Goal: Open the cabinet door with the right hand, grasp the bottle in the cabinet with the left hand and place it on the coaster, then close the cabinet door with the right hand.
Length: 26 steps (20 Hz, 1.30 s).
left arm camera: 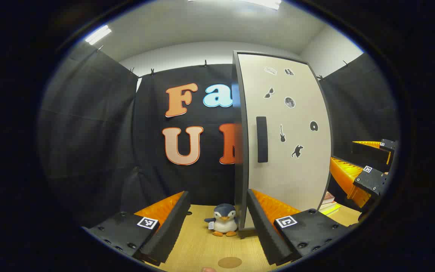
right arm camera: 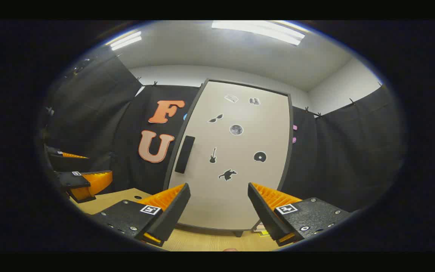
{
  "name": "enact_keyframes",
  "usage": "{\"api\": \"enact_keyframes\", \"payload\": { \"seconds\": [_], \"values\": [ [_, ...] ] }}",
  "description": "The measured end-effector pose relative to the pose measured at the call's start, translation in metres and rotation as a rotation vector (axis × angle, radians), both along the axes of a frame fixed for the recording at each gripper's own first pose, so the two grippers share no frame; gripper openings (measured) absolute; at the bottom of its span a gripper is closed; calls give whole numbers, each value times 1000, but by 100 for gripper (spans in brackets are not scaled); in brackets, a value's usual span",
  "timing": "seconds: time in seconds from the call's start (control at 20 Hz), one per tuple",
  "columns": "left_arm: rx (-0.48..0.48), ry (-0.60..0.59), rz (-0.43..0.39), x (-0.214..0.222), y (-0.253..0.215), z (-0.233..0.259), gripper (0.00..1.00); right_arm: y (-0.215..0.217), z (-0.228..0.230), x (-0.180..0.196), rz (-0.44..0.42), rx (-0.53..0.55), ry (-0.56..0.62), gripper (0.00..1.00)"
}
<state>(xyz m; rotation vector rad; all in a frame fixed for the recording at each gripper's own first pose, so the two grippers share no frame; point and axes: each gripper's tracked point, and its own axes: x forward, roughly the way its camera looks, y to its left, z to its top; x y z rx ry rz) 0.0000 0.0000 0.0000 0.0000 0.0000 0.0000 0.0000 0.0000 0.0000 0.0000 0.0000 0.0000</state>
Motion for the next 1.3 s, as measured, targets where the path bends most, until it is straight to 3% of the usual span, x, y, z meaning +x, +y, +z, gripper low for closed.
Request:
{"api": "enact_keyframes", "payload": {
  "seconds": [0.3,0.65,1.3],
  "values": [
    [-20,5,-8,8,-7,3,98,-3,-3,15,-12,74,16,95],
    [-14,-17,-43,28,10,11,98,13,4,32,-66,30,3,95],
    [-44,11,-45,44,47,-4,96,78,23,88,10,101,-13,95]
  ]
}}
